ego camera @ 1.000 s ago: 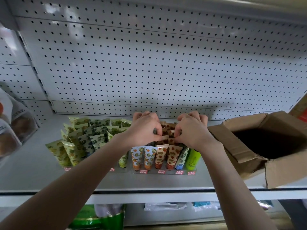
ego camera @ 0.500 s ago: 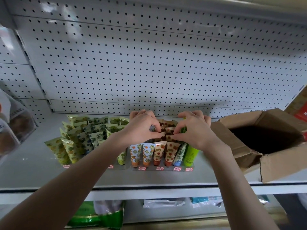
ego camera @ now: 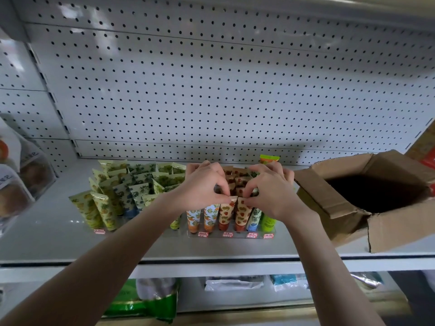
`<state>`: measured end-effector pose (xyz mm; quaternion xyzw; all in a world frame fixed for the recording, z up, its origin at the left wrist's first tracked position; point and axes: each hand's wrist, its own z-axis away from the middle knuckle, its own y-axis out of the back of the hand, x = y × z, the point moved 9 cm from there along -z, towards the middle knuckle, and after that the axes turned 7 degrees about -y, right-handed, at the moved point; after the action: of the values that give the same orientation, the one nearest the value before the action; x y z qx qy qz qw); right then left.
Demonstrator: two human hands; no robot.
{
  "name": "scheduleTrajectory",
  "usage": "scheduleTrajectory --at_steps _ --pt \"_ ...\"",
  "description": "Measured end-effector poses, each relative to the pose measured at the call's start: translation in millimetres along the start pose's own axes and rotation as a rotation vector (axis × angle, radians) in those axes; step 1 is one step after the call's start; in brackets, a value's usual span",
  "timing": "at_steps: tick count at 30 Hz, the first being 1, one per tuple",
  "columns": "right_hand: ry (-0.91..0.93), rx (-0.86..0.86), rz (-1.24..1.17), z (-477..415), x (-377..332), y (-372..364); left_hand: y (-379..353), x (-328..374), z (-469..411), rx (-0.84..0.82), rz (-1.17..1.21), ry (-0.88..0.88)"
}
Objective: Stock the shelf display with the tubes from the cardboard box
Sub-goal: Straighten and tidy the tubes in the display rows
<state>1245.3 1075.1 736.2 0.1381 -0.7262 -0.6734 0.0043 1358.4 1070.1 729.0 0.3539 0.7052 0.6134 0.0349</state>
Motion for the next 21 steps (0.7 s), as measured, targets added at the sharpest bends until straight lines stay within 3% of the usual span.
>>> scheduleTrajectory --at_steps 14,21 --pt "0.008 0.029 -0.002 1.3 0.9 0.5 -0.3 -1.0 1.1 -0.004 0.017 0.018" --pt "-0.049 0.152 -0.191 8.4 17.7 17.2 5.4 1.5 3.7 0.045 0.024 0.004"
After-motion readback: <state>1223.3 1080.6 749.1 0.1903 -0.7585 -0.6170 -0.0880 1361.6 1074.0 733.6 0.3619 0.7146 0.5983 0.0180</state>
